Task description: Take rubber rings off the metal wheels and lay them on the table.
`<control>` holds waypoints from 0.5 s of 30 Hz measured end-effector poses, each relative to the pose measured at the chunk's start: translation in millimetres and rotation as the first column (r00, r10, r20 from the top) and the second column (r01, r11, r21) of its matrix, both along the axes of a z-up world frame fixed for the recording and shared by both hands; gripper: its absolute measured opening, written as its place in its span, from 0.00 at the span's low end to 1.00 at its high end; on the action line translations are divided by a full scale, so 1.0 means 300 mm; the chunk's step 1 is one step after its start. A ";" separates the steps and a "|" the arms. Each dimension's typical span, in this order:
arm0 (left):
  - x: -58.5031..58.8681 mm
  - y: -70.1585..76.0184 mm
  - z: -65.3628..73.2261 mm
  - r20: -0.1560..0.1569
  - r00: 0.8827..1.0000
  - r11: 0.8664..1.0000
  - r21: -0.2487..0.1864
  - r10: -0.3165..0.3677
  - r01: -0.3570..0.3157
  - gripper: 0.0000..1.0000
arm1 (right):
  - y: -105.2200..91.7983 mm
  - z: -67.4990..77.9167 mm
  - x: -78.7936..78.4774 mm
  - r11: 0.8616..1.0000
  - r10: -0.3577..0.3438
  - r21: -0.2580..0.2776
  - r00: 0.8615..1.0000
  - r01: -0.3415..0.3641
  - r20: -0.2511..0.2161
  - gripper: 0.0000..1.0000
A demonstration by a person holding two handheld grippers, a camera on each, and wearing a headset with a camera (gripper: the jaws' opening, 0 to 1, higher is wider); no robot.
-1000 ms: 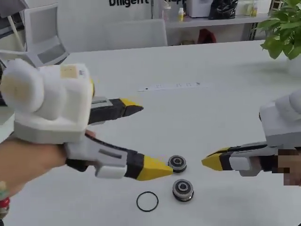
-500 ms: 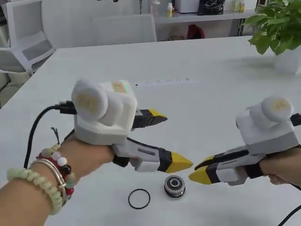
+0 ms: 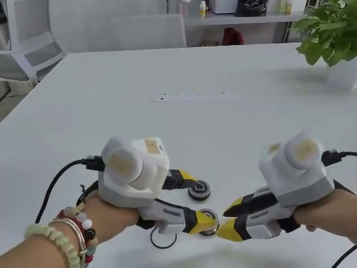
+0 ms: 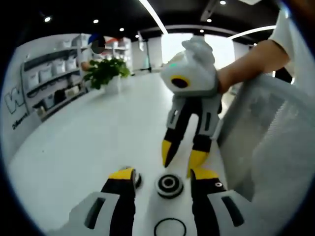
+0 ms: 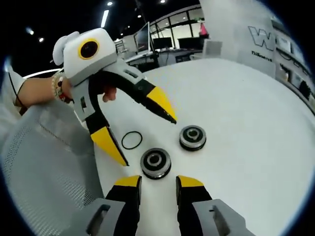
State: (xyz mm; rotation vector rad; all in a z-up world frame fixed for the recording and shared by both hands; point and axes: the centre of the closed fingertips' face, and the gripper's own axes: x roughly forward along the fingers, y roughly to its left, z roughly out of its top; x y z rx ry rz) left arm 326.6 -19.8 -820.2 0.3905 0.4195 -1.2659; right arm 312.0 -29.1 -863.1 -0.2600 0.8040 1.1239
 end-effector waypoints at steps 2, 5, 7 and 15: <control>-0.019 -0.013 -0.022 -0.050 0.999 1.000 -0.013 -0.017 0.016 0.40 | 0.001 -0.005 0.002 1.000 -0.003 0.002 1.000 0.003 -0.003 0.25; -0.019 -0.010 -0.042 -0.048 0.999 1.000 0.001 -0.016 0.016 0.36 | 0.005 -0.006 0.003 1.000 -0.006 0.006 1.000 0.006 -0.003 0.25; -0.011 -0.005 -0.045 -0.052 0.999 1.000 -0.004 0.004 -0.004 0.35 | 0.006 -0.005 0.010 1.000 -0.005 0.008 1.000 0.004 0.011 0.26; -0.015 -0.007 -0.049 -0.084 0.996 0.999 -0.030 0.019 -0.022 0.26 | 0.027 -0.019 -0.002 0.999 0.038 -0.004 0.999 -0.038 0.032 0.26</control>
